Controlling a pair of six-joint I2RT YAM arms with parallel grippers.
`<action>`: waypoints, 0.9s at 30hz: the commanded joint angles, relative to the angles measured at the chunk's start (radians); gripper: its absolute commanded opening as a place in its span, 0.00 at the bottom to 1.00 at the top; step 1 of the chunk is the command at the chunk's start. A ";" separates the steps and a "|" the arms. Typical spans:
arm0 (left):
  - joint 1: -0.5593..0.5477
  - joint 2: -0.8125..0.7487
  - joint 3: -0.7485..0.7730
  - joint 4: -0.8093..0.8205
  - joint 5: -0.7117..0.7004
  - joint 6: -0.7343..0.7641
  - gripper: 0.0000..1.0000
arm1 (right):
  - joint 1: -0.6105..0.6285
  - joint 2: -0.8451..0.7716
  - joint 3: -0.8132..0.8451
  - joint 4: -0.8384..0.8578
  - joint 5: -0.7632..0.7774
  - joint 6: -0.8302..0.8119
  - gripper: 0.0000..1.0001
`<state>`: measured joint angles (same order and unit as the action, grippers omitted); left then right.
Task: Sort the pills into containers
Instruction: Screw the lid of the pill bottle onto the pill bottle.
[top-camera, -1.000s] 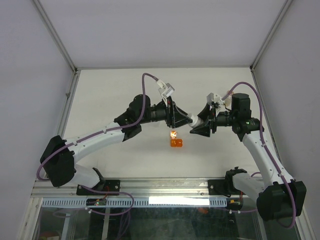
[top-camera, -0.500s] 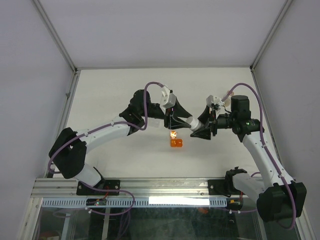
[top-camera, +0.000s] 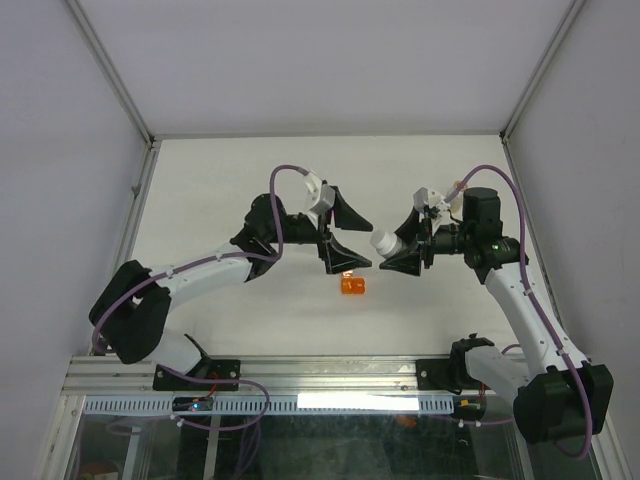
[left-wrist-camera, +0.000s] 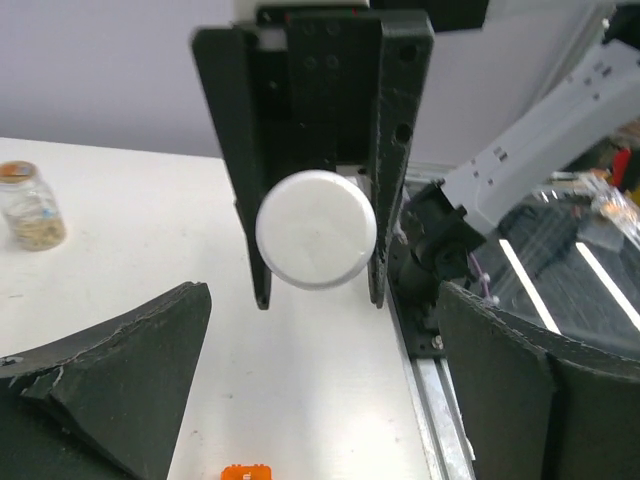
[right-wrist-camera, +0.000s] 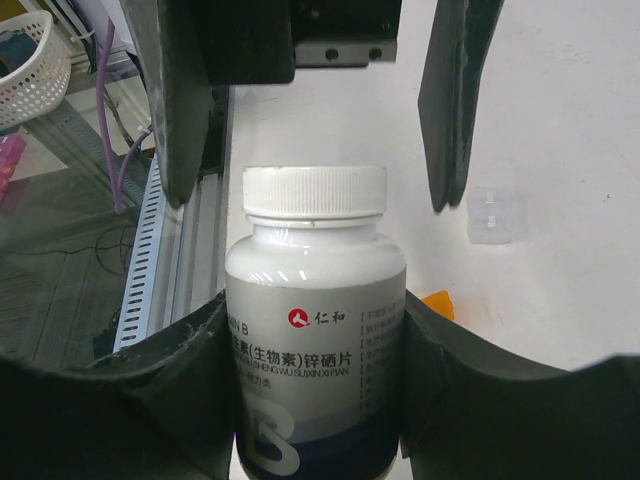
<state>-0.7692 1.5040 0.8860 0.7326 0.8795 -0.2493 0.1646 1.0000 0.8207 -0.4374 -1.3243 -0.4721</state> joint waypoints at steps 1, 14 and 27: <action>0.026 -0.130 -0.049 0.101 -0.130 -0.118 0.99 | 0.004 -0.018 0.039 0.051 -0.015 0.004 0.00; 0.130 -0.352 -0.257 0.183 -0.224 -0.353 0.99 | -0.001 -0.009 0.040 0.045 -0.009 -0.005 0.00; 0.136 -0.404 -0.303 0.092 -0.303 -0.486 0.96 | -0.005 -0.012 0.038 0.045 -0.012 -0.006 0.00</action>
<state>-0.6456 1.1542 0.5789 0.8539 0.6315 -0.6704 0.1635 1.0004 0.8207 -0.4370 -1.3239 -0.4725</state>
